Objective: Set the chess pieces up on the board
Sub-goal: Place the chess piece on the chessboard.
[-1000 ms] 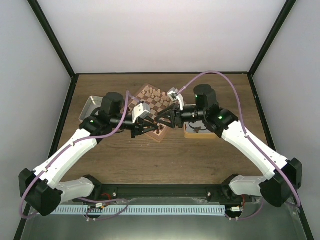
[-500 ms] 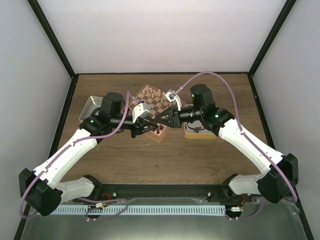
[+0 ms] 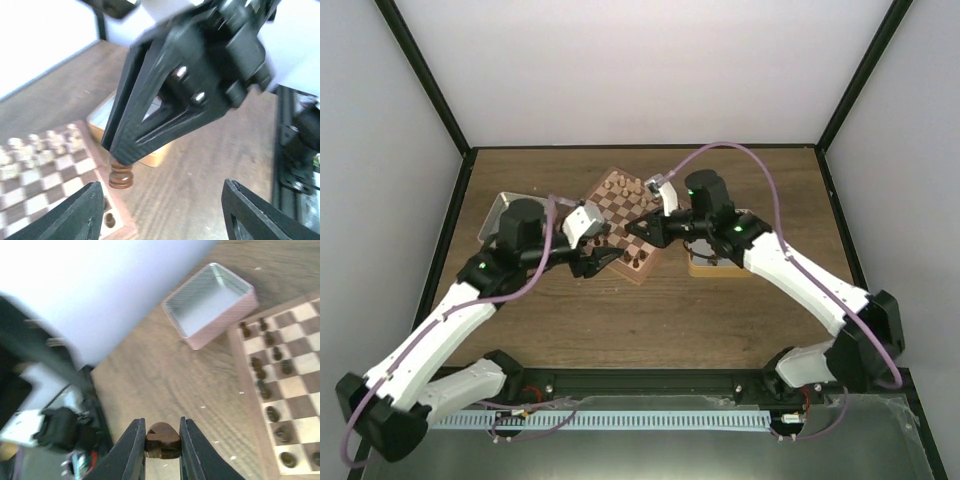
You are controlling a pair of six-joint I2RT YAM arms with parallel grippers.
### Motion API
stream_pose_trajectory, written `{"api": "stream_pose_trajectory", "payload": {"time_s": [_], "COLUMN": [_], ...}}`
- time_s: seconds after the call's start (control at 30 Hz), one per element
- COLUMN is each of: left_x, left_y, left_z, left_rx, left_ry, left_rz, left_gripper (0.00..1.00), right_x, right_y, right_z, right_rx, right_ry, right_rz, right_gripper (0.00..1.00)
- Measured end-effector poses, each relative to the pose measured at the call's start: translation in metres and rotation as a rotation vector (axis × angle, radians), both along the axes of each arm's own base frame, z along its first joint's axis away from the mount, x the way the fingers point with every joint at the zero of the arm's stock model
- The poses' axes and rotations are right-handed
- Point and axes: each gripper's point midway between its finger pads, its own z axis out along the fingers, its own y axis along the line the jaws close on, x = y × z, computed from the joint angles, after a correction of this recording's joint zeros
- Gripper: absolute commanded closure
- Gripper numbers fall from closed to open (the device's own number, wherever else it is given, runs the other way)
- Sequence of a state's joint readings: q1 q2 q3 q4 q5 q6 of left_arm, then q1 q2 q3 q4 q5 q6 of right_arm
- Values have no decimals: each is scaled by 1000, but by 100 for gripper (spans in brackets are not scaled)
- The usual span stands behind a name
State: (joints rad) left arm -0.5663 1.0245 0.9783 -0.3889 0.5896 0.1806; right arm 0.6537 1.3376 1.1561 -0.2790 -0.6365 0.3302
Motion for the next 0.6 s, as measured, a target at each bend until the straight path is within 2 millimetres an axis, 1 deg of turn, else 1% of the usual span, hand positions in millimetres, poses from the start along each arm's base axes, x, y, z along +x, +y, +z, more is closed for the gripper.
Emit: {"api": "stream_pose_trajectory", "payload": {"time_s": [0.07,0.13,0.17,0.2,0.33,0.4,0.47,0.57,0.6], "left_x": [-1,-2,-2,-3,-5,-8,-8,-5,-4], "left_y": [13,28,41,44,82,96,108,118,120], "left_z": [8,22,34,38,82,101,115,122,123], "left_rx": [-15,-48,-80,-90,-220,-275,-323,-357,-365], "left_ry": [-53,-122,-176,-192,-339,-391,-425,-438,-438], "left_rz": [70,153,222,239,429,497,559,615,627], "left_gripper": [32,31,31,30,29,27,26,26,26], "right_x": [19,36,42,46,63,69,77,92,95], "right_y": [7,19,26,32,75,96,114,139,144], "right_z": [-16,-35,-44,-51,-76,-87,-98,-115,-121], "right_rx": [-51,-109,-137,-161,-255,-296,-335,-384,-398], "right_ry": [-1,-12,-21,-29,-108,-153,-193,-247,-257], "right_rz": [-62,-115,-129,-139,-163,-168,-171,-173,-172], "right_gripper": [88,88,88,88,88,87,87,87,87]}}
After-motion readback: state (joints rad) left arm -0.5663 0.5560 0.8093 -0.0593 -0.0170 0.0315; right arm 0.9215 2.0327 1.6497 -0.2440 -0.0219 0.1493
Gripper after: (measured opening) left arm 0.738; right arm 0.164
